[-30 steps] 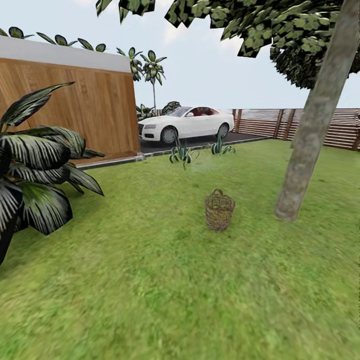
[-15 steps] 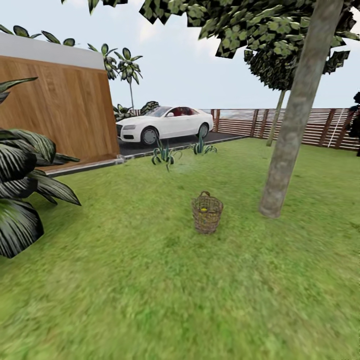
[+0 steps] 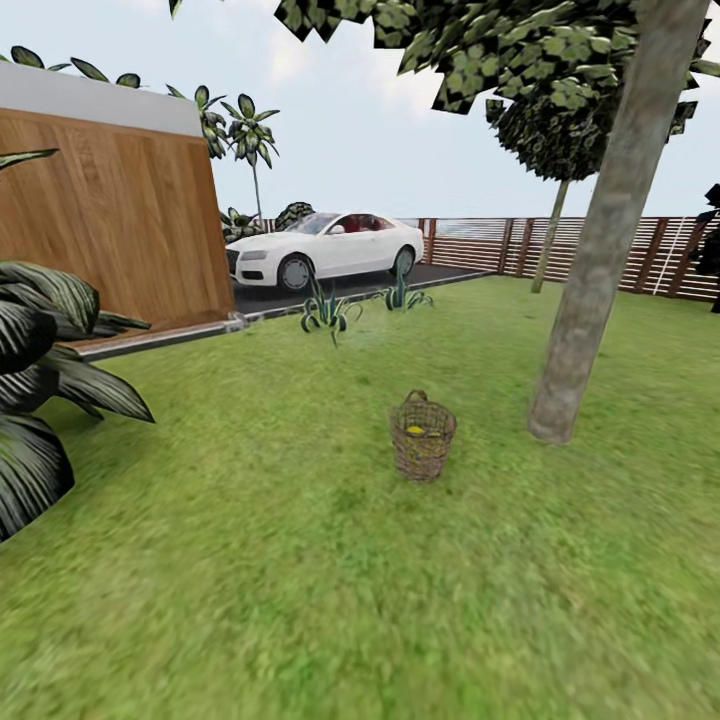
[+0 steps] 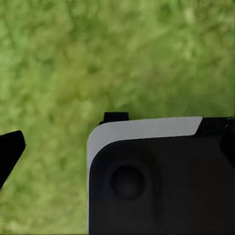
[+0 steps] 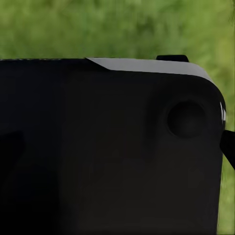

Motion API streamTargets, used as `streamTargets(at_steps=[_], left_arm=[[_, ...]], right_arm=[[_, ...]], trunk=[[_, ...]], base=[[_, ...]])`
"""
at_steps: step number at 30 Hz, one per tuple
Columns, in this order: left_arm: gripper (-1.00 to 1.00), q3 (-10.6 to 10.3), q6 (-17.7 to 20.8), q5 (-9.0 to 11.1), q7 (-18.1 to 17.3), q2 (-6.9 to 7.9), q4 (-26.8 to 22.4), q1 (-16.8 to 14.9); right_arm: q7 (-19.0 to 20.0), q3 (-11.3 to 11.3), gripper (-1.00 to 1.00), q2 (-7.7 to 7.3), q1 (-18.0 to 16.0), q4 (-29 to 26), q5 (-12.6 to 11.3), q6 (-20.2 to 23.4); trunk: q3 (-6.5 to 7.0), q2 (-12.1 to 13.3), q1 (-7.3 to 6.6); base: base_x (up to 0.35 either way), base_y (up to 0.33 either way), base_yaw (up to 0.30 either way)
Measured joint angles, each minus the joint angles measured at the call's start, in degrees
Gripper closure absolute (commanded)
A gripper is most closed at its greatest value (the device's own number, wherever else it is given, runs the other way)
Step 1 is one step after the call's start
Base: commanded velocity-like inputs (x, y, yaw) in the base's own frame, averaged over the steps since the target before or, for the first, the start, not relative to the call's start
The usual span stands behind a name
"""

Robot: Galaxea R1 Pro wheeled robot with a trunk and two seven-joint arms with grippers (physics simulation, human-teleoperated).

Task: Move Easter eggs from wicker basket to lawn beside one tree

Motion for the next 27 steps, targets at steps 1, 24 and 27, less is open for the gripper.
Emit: streamTargets(at_steps=[1,24,27], left_arm=[[-1.00,0.0,0.0,0.0,0.0,-0.01,0.0,0.0],[-1.00,-0.1,-0.1,0.0,0.0,0.02,0.0,0.0],[-1.00,-0.1,-0.1,0.0,0.0,0.02,0.0,0.0]], right_arm=[[0.0,0.0,-1.00,0.00,0.0,0.0,0.0,0.0],[-0.1,-0.1,-1.00,-0.08,0.0,-0.2,-0.1,0.0],[-0.1,-0.1,-1.00,-0.09,0.0,-0.2,-0.1,0.0]], trunk=[[0.00,0.0,0.00],[-0.08,0.0,0.00],[-0.08,0.0,0.00]], base=[[0.301,0.172,-0.020],[0.301,0.171,-0.056],[0.301,0.171,0.000]])
